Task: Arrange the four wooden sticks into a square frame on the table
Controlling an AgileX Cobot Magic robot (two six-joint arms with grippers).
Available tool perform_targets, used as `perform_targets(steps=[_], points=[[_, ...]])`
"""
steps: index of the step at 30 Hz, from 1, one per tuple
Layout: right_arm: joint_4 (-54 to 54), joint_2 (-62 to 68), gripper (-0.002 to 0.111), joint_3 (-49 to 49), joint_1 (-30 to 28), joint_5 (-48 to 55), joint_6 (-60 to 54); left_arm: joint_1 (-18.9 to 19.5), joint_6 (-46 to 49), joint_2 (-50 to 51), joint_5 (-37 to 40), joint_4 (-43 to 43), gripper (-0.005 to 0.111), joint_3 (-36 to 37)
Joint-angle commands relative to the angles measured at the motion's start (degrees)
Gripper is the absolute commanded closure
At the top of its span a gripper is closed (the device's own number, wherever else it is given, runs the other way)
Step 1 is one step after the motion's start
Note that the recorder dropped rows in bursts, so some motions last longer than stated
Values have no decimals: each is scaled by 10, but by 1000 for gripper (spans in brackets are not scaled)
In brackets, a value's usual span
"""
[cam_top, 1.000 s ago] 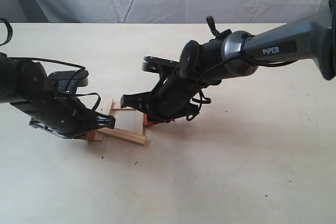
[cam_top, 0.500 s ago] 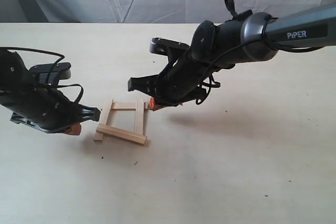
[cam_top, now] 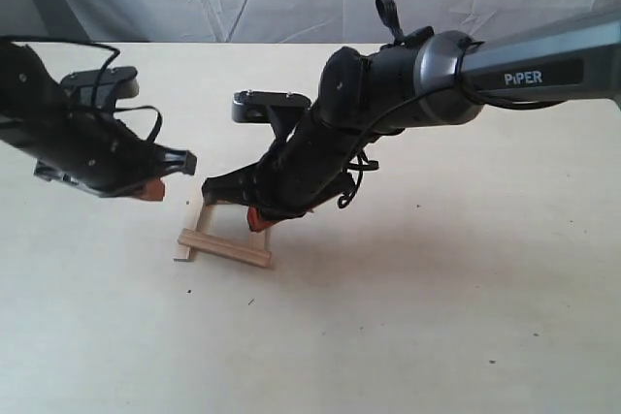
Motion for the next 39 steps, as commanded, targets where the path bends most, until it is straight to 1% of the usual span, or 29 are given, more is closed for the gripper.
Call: perform_targets(steps=[1,4,6,10,16,20,27,34,39], points=[[-27,-6,108,-4,-4,25,-3,3,3,42,61,4,107,-82],[-55,-11,108,-2,-6,38,-5,4,6,88,101,4,107,-138],[-78,-14,108,-2,-6,43,-5,4,6,115,115,-1,107,-163],[-74,-17,108,-2,12,24,-7,4,14,145,127,-16,107,-192],[-55,-17,108,-3,27,-17,-7,2,21,173,122,-25,107,-197],[-54,-17,108,-3,30,-28,-7,2,21,174,114,-23,107,-197],[-16,-17,108,-3,34,-59,-7,2,20,174,102,-25,107,-197],[-23,-17,108,-3,69,-100,-10,2,20,174,105,-26,107,-197],[-34,-17,108,-3,77,-107,-11,2,20,174,114,-24,107,-197]])
